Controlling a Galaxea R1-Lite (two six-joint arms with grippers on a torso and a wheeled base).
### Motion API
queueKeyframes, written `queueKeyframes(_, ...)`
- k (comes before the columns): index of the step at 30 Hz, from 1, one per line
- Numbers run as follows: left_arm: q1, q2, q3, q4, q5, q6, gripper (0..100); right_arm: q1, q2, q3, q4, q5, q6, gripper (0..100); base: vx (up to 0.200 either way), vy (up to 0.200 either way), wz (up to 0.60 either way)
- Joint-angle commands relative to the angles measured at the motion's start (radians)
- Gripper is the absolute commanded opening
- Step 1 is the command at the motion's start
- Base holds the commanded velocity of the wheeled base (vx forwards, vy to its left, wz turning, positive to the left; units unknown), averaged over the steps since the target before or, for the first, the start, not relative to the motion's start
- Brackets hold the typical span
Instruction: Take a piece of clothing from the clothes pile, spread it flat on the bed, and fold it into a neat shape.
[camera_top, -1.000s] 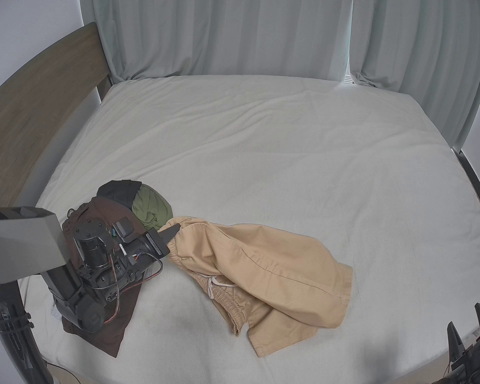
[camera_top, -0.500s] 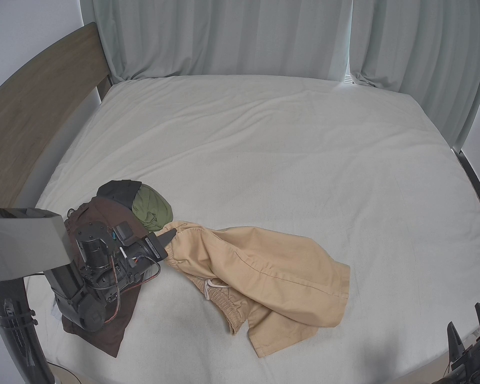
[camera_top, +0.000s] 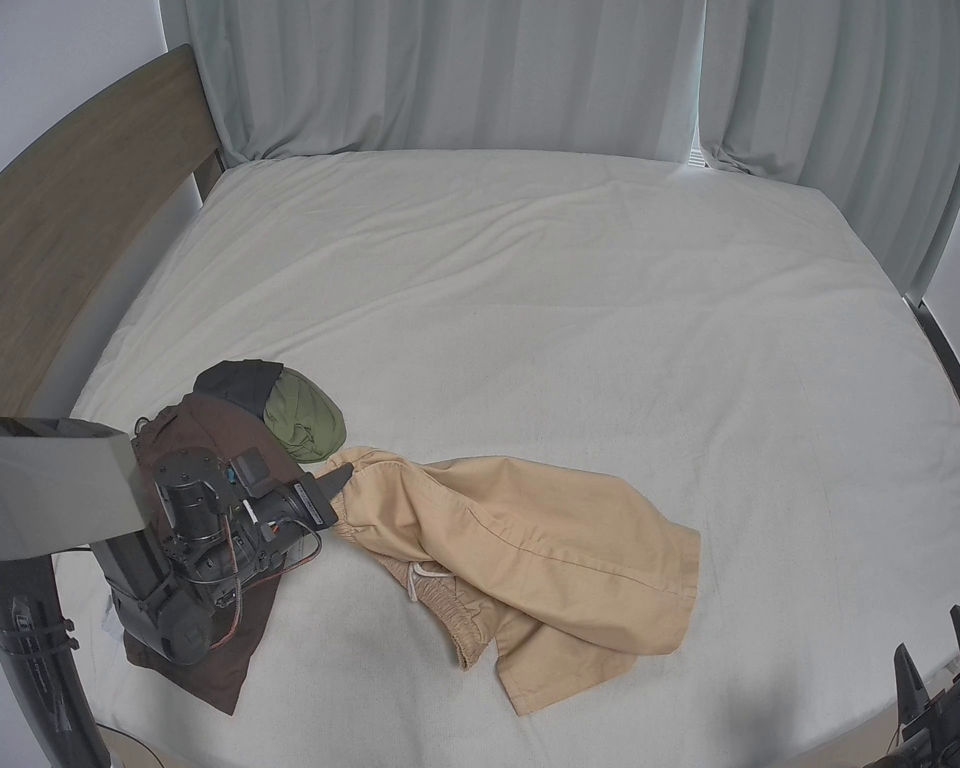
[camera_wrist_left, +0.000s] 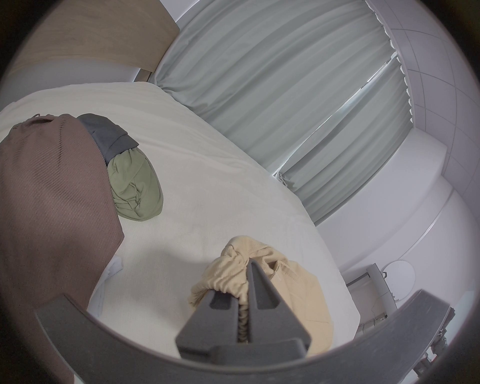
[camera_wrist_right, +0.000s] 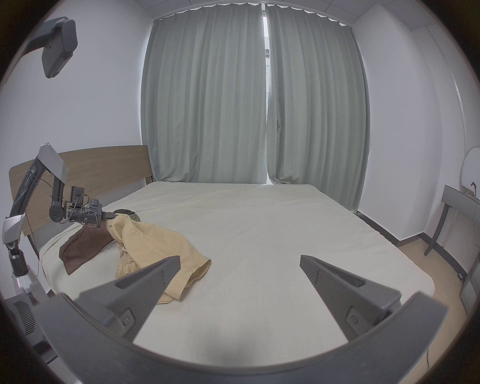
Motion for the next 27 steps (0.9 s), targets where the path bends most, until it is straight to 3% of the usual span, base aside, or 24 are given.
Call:
queueKeyframes(1, -0.002, 0.001, -0.002, -0.002, -0.001, 0.0, 0, 0.0, -0.013, 0.018, 0.001, -0.002, -0.001, 100, 0.0, 0.0, 0.0)
queueKeyframes(27, 0.0, -0.004, -0.004, -0.004, 0.001, 0.0, 0, 0.012, -0.01, 0.015, 0.001, 0.041, -0.03, 100, 0.0, 0.0, 0.0)
